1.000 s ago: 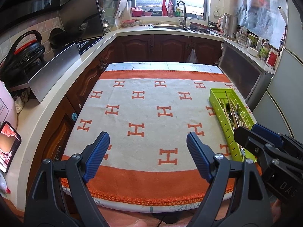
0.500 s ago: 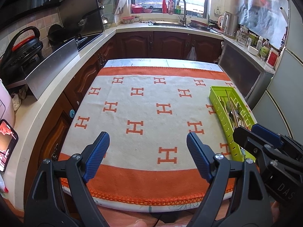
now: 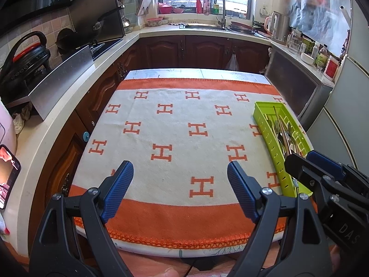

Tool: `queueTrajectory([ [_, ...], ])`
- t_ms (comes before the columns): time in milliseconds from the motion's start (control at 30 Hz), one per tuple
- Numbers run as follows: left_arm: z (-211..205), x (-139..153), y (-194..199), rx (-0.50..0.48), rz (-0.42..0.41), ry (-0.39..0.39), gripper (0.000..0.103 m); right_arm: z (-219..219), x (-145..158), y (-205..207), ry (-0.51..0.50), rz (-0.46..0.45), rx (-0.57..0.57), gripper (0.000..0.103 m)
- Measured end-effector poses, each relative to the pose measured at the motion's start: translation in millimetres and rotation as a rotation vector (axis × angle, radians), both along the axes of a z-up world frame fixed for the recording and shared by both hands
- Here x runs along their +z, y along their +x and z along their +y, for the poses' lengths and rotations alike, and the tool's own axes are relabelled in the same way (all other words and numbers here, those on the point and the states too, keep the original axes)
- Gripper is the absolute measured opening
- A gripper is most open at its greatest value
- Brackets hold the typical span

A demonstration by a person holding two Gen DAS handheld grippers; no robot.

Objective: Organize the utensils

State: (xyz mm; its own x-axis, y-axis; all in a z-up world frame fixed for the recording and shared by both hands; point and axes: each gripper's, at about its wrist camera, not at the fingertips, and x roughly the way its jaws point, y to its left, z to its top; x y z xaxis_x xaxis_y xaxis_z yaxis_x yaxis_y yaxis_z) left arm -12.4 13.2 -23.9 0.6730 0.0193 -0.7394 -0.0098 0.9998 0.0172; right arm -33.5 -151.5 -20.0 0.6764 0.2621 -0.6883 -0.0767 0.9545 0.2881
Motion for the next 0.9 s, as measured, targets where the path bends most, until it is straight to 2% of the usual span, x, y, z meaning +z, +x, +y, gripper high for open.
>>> queueTrajectory([
  [900,-4,-9,11,-0.034,0.027,0.005,0.082,-3,-9,5,0.020,0.031,-0.037,0.051],
])
